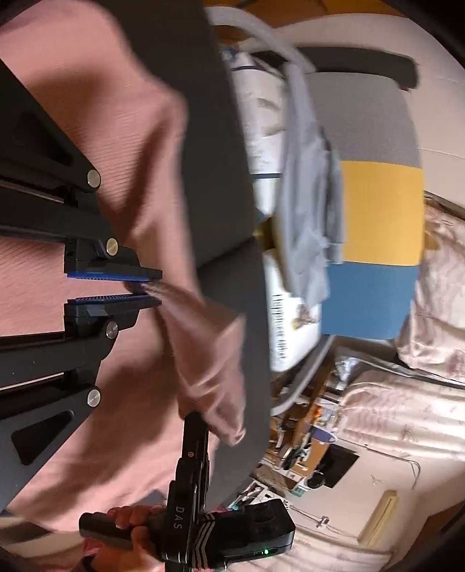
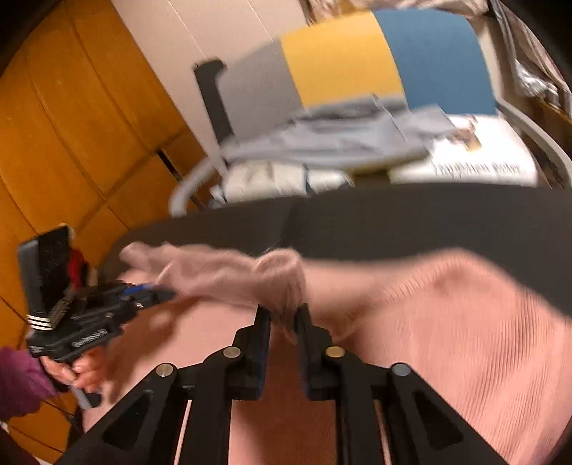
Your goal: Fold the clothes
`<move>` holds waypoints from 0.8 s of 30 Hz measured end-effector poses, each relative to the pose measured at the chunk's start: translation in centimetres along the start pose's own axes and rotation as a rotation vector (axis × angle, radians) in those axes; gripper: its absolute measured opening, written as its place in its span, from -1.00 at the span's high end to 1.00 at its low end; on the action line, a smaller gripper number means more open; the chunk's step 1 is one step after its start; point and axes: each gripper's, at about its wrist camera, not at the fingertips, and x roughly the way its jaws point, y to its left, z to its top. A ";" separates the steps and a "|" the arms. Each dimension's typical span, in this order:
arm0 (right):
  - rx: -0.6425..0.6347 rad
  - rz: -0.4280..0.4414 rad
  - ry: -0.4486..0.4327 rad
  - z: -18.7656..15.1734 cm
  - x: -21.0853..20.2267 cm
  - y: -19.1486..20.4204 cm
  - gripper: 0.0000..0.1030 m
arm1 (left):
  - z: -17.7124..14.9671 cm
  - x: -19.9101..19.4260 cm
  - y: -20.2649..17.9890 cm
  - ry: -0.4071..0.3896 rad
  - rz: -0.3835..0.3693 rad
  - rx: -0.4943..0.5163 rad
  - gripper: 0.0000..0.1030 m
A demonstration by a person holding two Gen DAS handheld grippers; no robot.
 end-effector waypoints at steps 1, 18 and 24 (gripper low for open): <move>0.017 -0.017 0.028 -1.3 0.2 -0.3 0.51 | -1.1 0.0 -0.1 0.018 0.000 -0.006 0.86; 0.423 0.076 -0.037 -5.1 -2.4 -3.1 0.40 | -1.7 -2.9 1.9 0.021 -0.075 -0.370 -0.87; 0.571 0.083 0.036 -5.1 0.8 -4.0 0.50 | -2.2 1.5 1.4 0.149 0.032 -0.386 0.06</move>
